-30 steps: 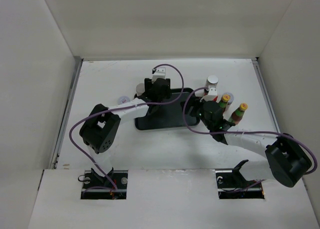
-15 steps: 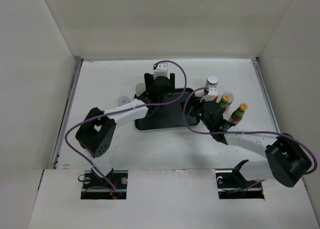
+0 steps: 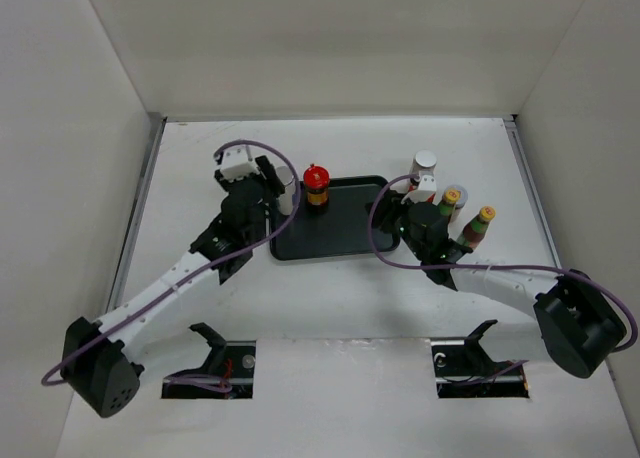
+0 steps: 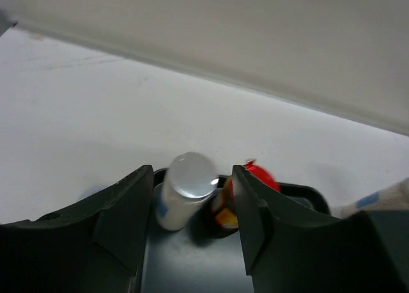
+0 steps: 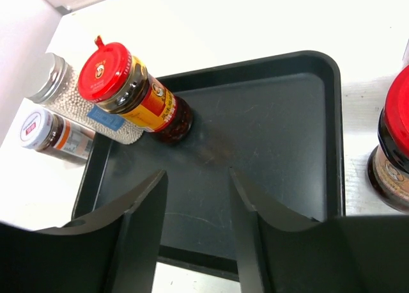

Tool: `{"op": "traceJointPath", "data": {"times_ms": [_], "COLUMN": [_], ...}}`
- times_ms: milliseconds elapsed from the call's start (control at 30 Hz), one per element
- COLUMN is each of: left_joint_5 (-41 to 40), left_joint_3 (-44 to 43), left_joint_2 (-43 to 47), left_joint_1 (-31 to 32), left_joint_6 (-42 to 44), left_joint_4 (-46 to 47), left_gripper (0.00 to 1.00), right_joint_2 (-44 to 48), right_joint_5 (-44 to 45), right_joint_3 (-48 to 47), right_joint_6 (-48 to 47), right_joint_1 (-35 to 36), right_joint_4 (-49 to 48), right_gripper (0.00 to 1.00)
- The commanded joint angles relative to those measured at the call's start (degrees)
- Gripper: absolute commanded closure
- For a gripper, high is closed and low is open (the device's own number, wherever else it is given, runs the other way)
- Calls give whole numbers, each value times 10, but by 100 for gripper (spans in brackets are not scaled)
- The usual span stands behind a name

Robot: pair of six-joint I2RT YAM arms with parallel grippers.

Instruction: Organize the condiment bottles

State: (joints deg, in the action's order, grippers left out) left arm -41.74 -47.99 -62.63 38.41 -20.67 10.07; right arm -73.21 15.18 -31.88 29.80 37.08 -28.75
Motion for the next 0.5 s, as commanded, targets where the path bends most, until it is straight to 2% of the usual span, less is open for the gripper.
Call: {"op": "traceJointPath", "data": {"times_ms": [0,100,167,467], "left_joint_5": [-9,41,75,131], "left_joint_3": [51,74,79,75], "left_joint_2": [29,30,12,-123], "left_joint_1": [-47,-95,-123,-167], "left_joint_6": [-78,-90,-89,-82], "left_joint_4": [-127,-154,-149,-60], "left_gripper": [45,31,26,22], "right_joint_2": [2,1,-2,-5], "right_joint_5": [-6,-6,-6,-6], "right_joint_3": [-6,-6,-6,-6], "right_joint_6": [1,1,1,-2], "right_joint_1": [-4,-3,-3,-3], "right_joint_4": [-29,-30,-30,-31], "right_gripper": [46,39,38,37]}}
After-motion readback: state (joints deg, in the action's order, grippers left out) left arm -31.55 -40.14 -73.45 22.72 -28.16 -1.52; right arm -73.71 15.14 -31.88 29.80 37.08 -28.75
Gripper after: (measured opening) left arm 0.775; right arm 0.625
